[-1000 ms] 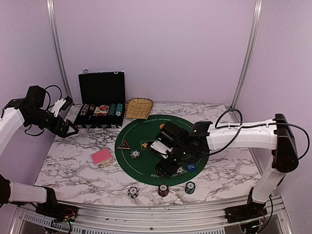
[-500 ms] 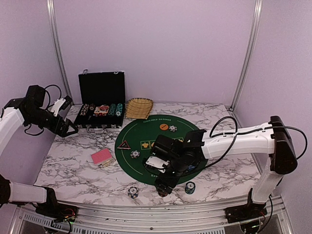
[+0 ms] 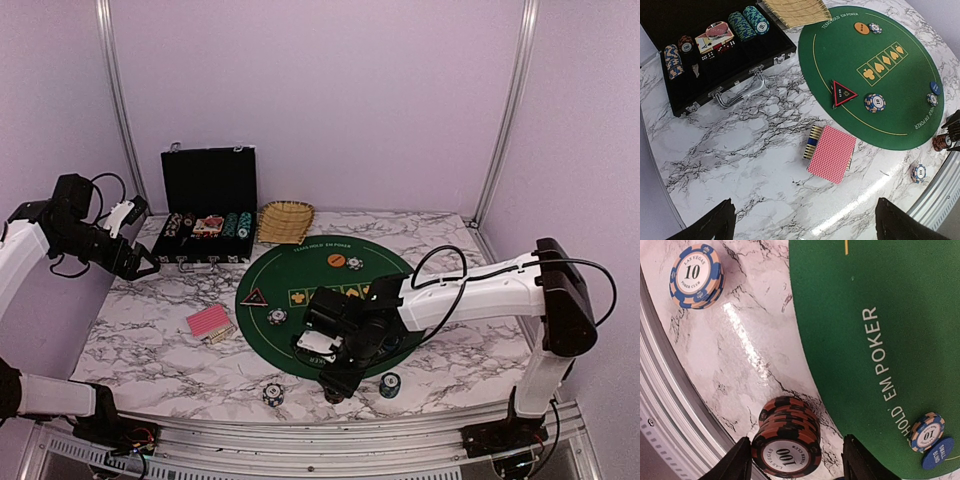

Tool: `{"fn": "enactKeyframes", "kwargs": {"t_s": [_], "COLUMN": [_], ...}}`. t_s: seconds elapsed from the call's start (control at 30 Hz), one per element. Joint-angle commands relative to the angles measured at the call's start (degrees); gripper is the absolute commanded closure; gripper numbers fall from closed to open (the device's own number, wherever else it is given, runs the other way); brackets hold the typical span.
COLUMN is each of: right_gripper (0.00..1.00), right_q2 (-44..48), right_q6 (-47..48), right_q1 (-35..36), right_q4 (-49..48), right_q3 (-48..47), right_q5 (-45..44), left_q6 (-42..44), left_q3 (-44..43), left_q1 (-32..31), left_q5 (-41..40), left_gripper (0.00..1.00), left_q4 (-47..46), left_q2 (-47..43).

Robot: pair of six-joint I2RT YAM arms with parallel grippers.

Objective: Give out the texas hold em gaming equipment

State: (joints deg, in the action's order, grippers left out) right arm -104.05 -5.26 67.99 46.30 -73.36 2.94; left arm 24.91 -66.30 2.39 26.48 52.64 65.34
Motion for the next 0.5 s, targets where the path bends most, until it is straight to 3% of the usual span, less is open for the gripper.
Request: {"fn": "enactKeyframes", "kwargs": {"t_s": [0.0,0.17,0.33,0.4,0.47], "right_gripper": [0.42,0.49,0.64,0.62,0.54], "right_q2": [-0.7,-0.6,-0.2,-0.1,-0.1], "right_q6": [0.5,0.2,-0.1,-0.1,-0.2], "right_q1": [0.5,0.5,0.5,0.5,0.6], "right_q4": [-1.0,-1.7,-1.9,-2.0,-2.0], "right_q3": [-0.4,0.2,0.6,0.9,1.2], "right_q5": [0.8,1.3,1.6,2.0,2.2], "left_q6": [0.1,0.2,0.1,0.1,0.3], "left_q3": [-1.4,-1.4,-1.4,-1.5,-1.3], "left_q1": [-0.2,-0.2,-0.2,-0.1,-0.2], "left_q5": [-0.3,-0.4,-0.4,-0.6,-0.7], "left_gripper": [0.01,0.01,0.01,0.01,0.01], "left_q4": [1.3,1.3,1.3,1.3,1.3], "left_q2": [-0.1,0.0,-0.1,-0.2,-0.3]}}
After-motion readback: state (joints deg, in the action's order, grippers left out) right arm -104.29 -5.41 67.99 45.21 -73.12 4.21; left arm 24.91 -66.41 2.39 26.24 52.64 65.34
